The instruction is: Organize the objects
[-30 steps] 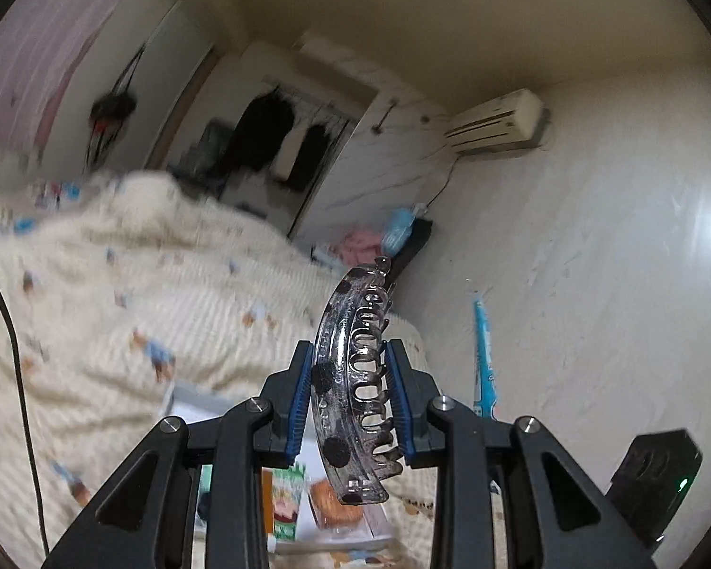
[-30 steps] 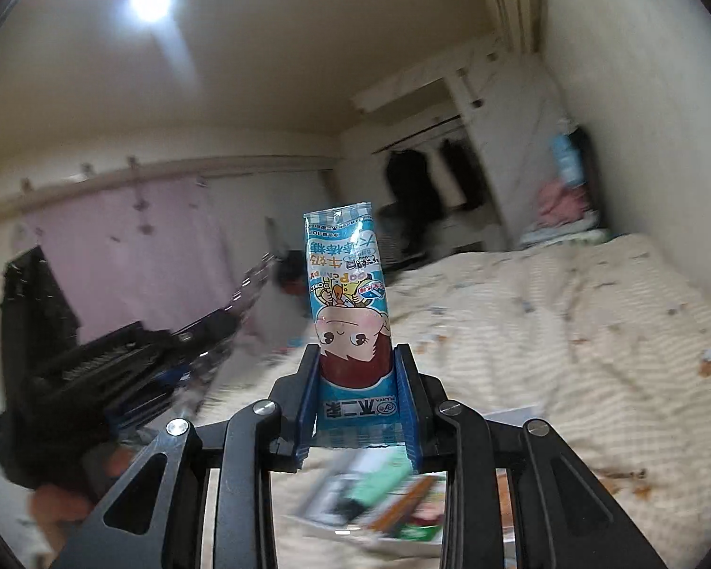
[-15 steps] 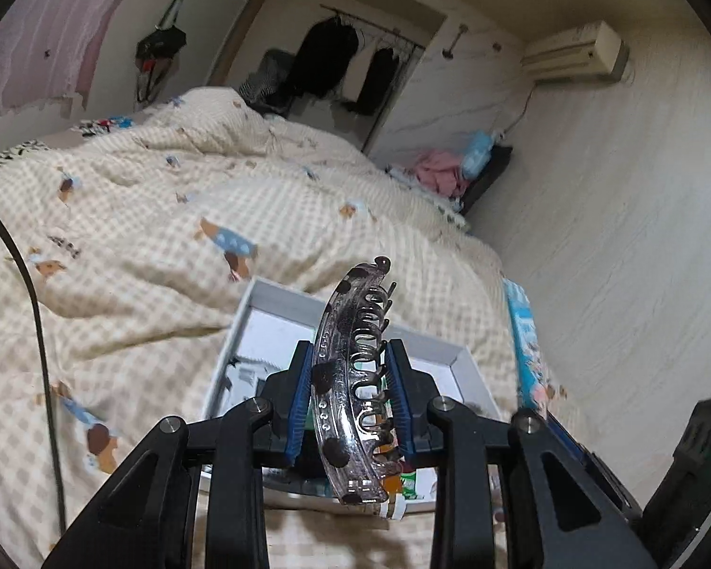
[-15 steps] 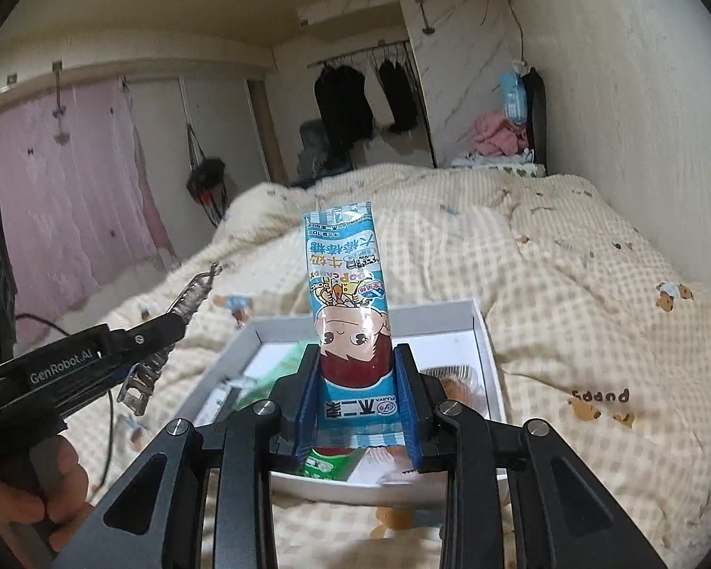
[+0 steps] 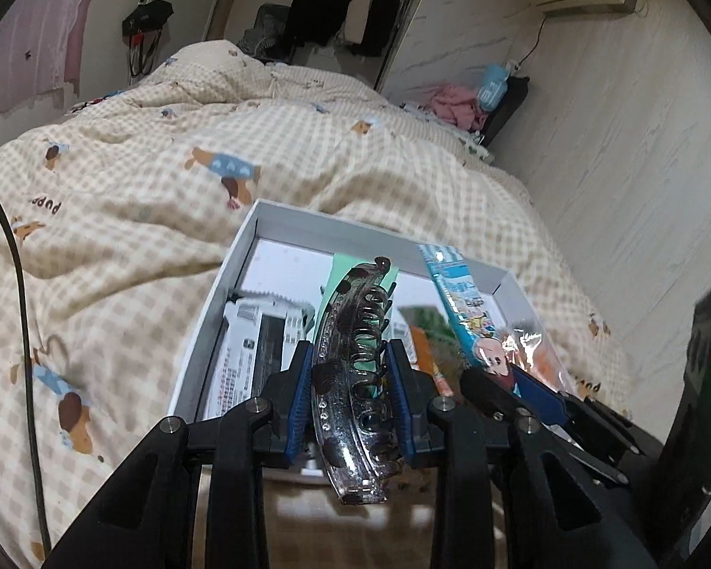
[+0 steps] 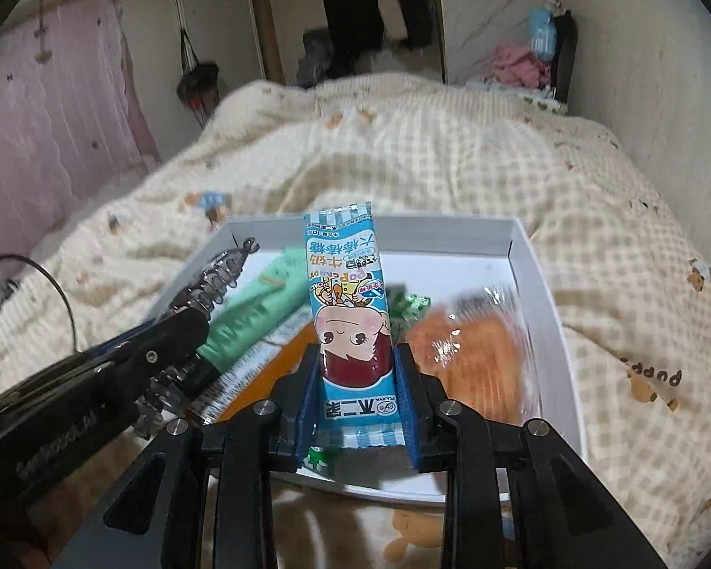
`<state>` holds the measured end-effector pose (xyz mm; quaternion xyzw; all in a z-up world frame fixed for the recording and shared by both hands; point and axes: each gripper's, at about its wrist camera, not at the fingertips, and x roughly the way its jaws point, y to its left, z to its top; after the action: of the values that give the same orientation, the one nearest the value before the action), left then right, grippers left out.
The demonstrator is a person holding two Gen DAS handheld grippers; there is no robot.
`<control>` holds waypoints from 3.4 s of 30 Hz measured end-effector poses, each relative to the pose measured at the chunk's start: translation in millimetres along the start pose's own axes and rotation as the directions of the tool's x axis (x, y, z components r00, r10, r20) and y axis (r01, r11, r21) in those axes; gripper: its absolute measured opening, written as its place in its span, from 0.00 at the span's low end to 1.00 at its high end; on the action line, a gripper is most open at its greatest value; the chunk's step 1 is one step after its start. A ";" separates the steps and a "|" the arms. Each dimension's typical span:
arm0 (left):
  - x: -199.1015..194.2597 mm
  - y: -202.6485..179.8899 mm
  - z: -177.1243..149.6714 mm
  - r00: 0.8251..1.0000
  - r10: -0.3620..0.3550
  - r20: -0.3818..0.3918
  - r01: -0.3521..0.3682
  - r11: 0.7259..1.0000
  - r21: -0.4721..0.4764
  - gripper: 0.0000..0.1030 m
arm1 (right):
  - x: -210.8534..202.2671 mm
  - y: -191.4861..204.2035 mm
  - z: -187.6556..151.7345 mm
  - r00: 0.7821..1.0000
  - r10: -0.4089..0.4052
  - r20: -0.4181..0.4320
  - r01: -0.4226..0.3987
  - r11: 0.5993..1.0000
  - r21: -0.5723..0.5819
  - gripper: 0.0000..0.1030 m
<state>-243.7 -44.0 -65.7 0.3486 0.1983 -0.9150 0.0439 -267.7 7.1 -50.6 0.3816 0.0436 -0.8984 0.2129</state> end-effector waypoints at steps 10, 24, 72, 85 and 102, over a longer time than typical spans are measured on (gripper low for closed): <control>1.0 4.0 -4.6 1.000 -0.005 -0.001 0.005 1.000 -0.019 0.33 | 16.0 8.6 -7.4 0.994 -0.039 -0.102 0.032 0.997 -0.074 0.31; 36.9 5.9 19.5 0.990 -0.033 -0.135 0.022 0.997 -0.079 0.34 | 33.7 15.2 14.9 0.988 0.032 -0.152 -0.041 0.998 -0.057 0.32; -174.3 -38.5 -2.4 0.965 -0.005 0.260 -0.093 0.928 0.362 1.00 | -221.2 -21.6 -36.5 0.904 0.369 0.215 -0.335 0.925 -0.179 0.82; -177.5 -16.9 -44.7 0.970 -0.120 0.211 0.062 0.963 0.261 1.00 | -191.7 -23.1 -69.8 0.926 0.316 0.206 -0.307 0.949 -0.075 0.82; -167.1 -25.7 -71.1 0.986 -0.090 0.144 0.044 0.953 0.299 1.00 | -206.2 -38.5 -87.0 0.907 0.299 0.295 -0.312 0.950 -0.004 0.99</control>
<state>-79.3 -2.1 4.1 0.2719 0.0672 -0.9597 -0.0243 -98.2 135.0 30.1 0.2513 -0.0679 -0.9012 0.3465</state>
